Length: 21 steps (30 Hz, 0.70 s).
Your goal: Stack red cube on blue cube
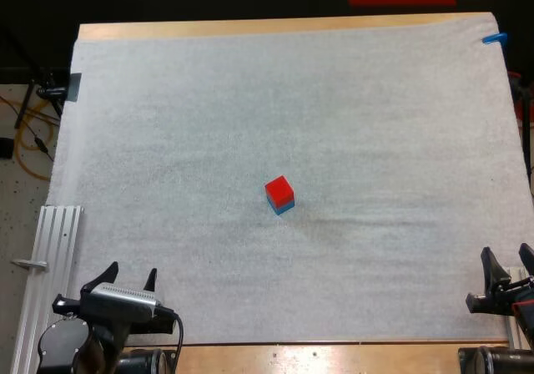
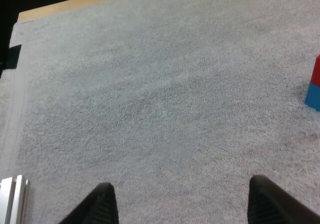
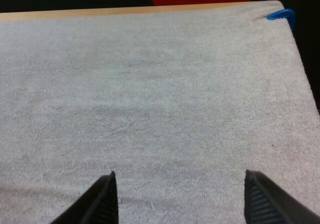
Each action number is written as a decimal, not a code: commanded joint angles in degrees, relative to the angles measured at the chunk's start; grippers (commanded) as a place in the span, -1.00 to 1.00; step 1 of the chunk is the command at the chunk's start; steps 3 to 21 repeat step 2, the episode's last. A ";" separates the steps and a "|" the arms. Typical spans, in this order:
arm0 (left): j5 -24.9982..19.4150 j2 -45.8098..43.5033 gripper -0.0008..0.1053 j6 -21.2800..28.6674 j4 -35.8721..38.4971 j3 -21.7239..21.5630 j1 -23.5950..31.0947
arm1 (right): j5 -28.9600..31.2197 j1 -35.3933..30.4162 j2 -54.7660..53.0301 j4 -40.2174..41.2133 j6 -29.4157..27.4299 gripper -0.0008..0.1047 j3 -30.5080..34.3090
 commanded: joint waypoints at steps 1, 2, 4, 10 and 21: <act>-0.53 -7.90 0.06 -0.56 -0.52 -0.32 -0.02 | -0.19 0.06 -2.51 -0.33 -0.34 0.03 -0.31; -0.53 -7.90 0.06 -0.56 -0.52 -0.32 -0.02 | -0.19 0.06 -2.51 -0.33 -0.34 0.03 -0.31; -0.53 -7.90 0.06 -0.56 -0.52 -0.32 -0.02 | -0.19 0.06 -2.51 -0.33 -0.34 0.03 -0.31; -0.53 -7.90 0.06 -0.56 -0.52 -0.32 -0.02 | -0.19 0.06 -2.51 -0.33 -0.34 0.03 -0.31; -0.53 -7.90 0.06 -0.56 -0.52 -0.32 -0.02 | -0.19 0.06 -2.51 -0.33 -0.34 0.03 -0.31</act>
